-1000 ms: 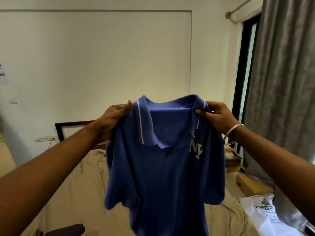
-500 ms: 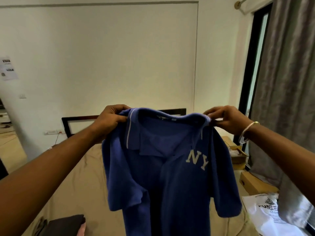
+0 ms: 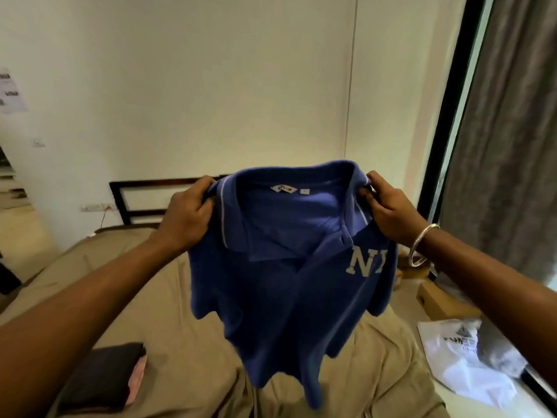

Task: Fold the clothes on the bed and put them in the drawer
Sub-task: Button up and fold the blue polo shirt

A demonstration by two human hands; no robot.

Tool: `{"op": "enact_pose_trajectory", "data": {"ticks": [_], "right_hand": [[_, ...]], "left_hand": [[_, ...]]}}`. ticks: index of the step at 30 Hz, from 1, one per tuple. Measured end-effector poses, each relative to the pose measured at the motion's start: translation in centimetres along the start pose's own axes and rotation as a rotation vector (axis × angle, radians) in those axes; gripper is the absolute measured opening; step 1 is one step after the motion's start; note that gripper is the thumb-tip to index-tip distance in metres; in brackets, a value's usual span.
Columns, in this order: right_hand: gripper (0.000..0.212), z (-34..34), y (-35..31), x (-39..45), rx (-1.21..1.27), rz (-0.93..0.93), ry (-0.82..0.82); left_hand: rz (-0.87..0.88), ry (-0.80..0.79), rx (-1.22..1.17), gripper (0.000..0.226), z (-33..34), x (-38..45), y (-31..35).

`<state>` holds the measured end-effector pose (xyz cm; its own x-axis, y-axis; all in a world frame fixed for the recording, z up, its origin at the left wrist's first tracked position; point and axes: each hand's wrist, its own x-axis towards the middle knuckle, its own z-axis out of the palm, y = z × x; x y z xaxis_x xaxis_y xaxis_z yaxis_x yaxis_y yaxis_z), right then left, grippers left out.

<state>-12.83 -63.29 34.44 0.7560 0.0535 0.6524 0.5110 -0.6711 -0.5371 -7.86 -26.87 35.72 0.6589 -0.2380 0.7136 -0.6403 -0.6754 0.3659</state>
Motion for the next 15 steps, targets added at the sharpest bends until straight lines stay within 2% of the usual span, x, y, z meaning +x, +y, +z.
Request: {"op": "enact_pose_trajectory", "data": {"ticks": [2, 4, 6, 8, 9, 10, 11, 12, 13, 14, 15], "right_hand": [[0.031, -0.3, 1.3, -1.6, -0.111, -0.008, -0.097], [0.033, -0.1, 2.5, -3.8, -0.106, 0.009, -0.150], [0.037, 0.7, 3.9, -6.2, 0.038, 0.083, -0.201], [0.039, 1.8, 5.0, -8.4, 0.239, 0.203, -0.272], [0.035, 2.1, 5.8, -9.2, 0.304, 0.286, -0.367], [0.032, 2.1, 6.2, -10.3, 0.342, 0.380, -0.511], [0.040, 1.7, 6.5, -10.8, 0.373, 0.470, -0.665], [0.058, 1.4, 6.6, -11.8, 0.398, 0.578, -0.823], [0.077, 1.0, 6.9, -12.8, 0.447, 0.677, -0.977], [0.084, 0.5, 6.8, -13.5, 0.526, 0.734, -1.110], [0.080, 0.6, 6.6, -14.5, 0.648, 0.768, -1.203]], "left_hand": [[0.000, -0.125, 0.155, 0.038, 0.4, -1.7, -0.8], [-0.004, -0.082, 0.246, 0.039, 1.6, -4.9, -1.2], [-0.056, -0.041, 0.161, 0.038, 3.6, -8.4, -0.9], [-0.147, -0.064, -0.008, 0.030, 5.2, -10.9, -0.5], [-0.187, -0.133, -0.093, 0.027, 5.5, -11.6, -0.3], [-0.238, -0.277, -0.199, 0.030, 5.7, -12.2, -0.3], [-0.287, -0.481, -0.328, 0.040, 5.2, -12.3, -0.3], [-0.371, -0.734, -0.463, 0.048, 4.6, -13.0, -0.1], [-0.442, -1.004, -0.558, 0.047, 3.9, -13.6, -0.3], [-0.492, -1.251, -0.627, 0.038, 3.2, -14.1, -0.7], [-0.552, -1.404, -0.678, 0.031, 2.9, -15.2, -1.2]]}}
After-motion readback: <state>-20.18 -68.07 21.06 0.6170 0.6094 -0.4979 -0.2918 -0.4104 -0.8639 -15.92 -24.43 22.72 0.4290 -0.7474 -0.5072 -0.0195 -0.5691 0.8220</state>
